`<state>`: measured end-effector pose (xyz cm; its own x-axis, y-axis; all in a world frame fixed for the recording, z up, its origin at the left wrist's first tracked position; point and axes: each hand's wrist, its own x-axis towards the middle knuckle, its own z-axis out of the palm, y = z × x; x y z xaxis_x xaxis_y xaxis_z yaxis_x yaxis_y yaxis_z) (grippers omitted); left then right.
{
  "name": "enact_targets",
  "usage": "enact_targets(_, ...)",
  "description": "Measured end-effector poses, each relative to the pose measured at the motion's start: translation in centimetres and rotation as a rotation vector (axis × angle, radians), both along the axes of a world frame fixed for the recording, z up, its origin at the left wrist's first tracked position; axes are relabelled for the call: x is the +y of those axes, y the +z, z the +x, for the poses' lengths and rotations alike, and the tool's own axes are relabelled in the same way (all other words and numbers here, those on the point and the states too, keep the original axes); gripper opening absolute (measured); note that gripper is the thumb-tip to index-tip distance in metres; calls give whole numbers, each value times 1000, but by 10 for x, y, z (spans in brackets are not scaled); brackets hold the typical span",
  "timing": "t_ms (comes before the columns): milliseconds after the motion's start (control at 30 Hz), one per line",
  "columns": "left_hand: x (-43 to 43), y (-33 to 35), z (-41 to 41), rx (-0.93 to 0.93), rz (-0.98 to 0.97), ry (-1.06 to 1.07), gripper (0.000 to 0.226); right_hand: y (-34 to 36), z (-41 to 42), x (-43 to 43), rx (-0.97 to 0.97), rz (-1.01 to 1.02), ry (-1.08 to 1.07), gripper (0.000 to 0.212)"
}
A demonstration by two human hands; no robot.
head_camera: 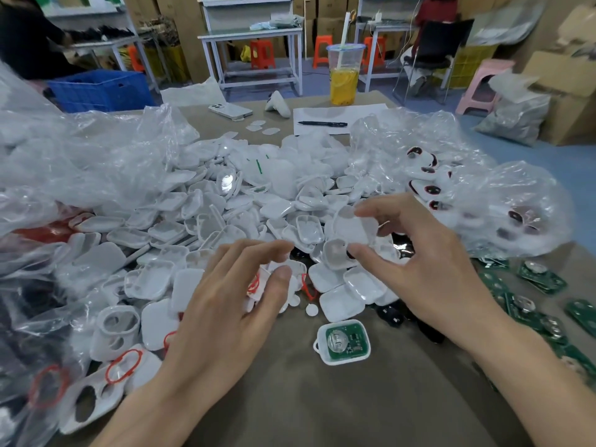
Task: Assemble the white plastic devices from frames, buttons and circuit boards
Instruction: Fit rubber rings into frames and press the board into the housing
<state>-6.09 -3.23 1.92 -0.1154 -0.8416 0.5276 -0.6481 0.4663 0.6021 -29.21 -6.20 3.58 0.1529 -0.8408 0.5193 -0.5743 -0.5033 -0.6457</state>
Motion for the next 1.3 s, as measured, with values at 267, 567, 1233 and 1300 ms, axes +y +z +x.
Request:
enact_targets(267,4,11,-10,499,340,-163,18,-9,21,12,2,-10,249,41)
enact_targets(567,0,15,-8,626,429,-150,25,2,24,8,-659,545,383,27)
enact_targets(1233,4,18,-10,688,383,-221,23,5,25,10,-538,553,389,20)
enact_targets(1300,6,17,-11,660,344,-224,21,7,26,11,-498,520,376,18)
